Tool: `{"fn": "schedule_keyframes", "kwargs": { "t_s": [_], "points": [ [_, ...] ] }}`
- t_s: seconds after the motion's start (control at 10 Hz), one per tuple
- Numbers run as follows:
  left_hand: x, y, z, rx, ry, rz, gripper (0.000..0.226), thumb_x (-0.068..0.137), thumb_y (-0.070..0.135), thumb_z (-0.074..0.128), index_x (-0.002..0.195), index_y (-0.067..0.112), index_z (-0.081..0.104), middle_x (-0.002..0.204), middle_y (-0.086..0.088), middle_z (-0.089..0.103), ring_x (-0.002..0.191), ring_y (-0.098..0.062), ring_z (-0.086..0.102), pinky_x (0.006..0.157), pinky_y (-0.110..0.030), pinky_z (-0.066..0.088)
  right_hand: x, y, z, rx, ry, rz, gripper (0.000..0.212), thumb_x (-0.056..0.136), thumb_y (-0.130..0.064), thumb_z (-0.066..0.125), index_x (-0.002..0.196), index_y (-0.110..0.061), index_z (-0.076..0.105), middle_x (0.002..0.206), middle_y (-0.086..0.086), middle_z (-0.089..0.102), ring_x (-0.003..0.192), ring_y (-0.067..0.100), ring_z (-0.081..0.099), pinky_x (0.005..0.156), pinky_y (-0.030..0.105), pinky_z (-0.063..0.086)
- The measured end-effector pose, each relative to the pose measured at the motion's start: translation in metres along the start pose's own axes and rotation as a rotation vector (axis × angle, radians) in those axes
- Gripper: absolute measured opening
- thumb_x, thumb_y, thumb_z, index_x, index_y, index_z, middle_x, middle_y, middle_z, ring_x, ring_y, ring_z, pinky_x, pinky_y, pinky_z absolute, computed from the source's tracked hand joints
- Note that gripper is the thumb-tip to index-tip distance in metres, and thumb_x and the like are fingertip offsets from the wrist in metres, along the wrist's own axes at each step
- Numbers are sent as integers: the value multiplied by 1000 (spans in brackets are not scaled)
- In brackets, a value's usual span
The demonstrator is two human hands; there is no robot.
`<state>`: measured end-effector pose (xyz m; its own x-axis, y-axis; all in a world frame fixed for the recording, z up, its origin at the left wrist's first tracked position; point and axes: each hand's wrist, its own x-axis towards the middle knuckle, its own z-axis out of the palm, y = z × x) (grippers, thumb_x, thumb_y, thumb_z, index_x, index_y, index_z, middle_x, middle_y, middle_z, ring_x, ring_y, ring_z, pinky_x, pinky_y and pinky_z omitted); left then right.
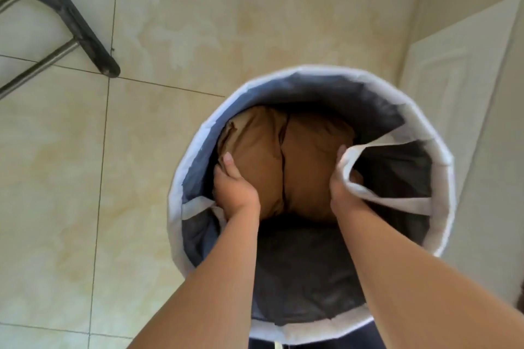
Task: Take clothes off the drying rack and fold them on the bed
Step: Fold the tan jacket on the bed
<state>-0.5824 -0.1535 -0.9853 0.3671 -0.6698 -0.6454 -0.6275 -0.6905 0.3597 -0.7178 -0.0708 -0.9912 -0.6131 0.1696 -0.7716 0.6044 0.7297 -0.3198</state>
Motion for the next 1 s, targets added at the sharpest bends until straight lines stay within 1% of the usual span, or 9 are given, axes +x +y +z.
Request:
{"fn": "schedule_keyframes", "kwargs": {
  "t_s": [0.1, 0.2, 0.4, 0.5, 0.6, 0.7, 0.8, 0.9, 1.0],
  "points": [
    [20, -9, 19, -16, -37, 17, 50, 103, 42, 30, 129, 8, 55, 134, -14, 57, 127, -29, 48, 103, -29, 31, 78, 29, 10, -135, 55, -60, 73, 93, -64, 38, 143, -10, 42, 149, 14, 40, 138, 31, 36, 116, 38, 24],
    [52, -22, 40, -34, -76, 27, 51, 104, 41, 30, 137, 8, 49, 142, -14, 49, 135, -27, 40, 109, -27, 25, 92, 29, 16, -154, -32, -148, 99, 83, -83, 21, 151, -12, 25, 158, 3, 13, 141, 23, 26, 119, 41, 17],
    [92, -31, 69, 134, -201, -44, 54, 105, 38, 25, 136, 1, 49, 144, -20, 46, 135, -32, 39, 110, -31, 25, 234, 99, 30, -247, 117, -27, 135, 43, -107, 19, 146, -23, 39, 153, 4, 37, 139, 27, 36, 116, 44, 25],
    [85, -29, 71, 250, -155, -29, 44, 106, 25, 29, 134, -3, 48, 141, -24, 47, 133, -33, 42, 107, -32, 27, 190, 75, 31, -296, 135, -121, 115, 63, -98, 24, 140, -16, 48, 144, 8, 48, 134, 23, 43, 113, 38, 32],
    [51, -37, 68, 488, -9, 374, 50, 93, 3, 52, 142, 2, 37, 142, -19, 45, 131, -31, 43, 109, -32, 31, 112, 49, 35, -433, 247, -387, 60, 98, -44, 40, 130, 5, 49, 135, 27, 50, 127, 38, 47, 109, 45, 34],
    [27, -43, 60, 770, 30, 910, 96, 69, 14, 76, 149, 4, 22, 152, -12, 32, 140, -24, 30, 117, -39, 23, 44, 53, 33, -685, 333, -833, 61, 86, -30, 55, 141, -6, 40, 143, 22, 42, 133, 39, 39, 109, 47, 29],
    [29, -33, 48, 1086, -165, 1215, 112, 72, 29, 71, 154, 12, -3, 162, -12, -5, 150, -24, -1, 121, -47, 2, 27, 60, 38, -1102, -83, -1167, 93, 72, -41, 71, 150, -28, 22, 160, 9, 15, 147, 34, 10, 116, 47, 7],
    [40, -23, 46, 1366, -234, 1293, 114, 80, 41, 65, 151, 16, -21, 152, -14, -37, 143, -27, -28, 117, -50, -13, 45, 42, 38, -1425, -278, -986, 123, 67, -45, 80, 149, -43, -12, 158, 2, -27, 145, 33, -23, 114, 53, -9],
    [63, -17, 49, 1477, -280, 1158, 122, 76, 49, 71, 151, 12, -18, 150, -11, -41, 143, -27, -30, 116, -45, -15, 84, 27, 25, -1498, -336, -860, 133, 59, -39, 87, 147, -48, -13, 156, 1, -31, 143, 34, -25, 115, 52, -5]
  ]
}}
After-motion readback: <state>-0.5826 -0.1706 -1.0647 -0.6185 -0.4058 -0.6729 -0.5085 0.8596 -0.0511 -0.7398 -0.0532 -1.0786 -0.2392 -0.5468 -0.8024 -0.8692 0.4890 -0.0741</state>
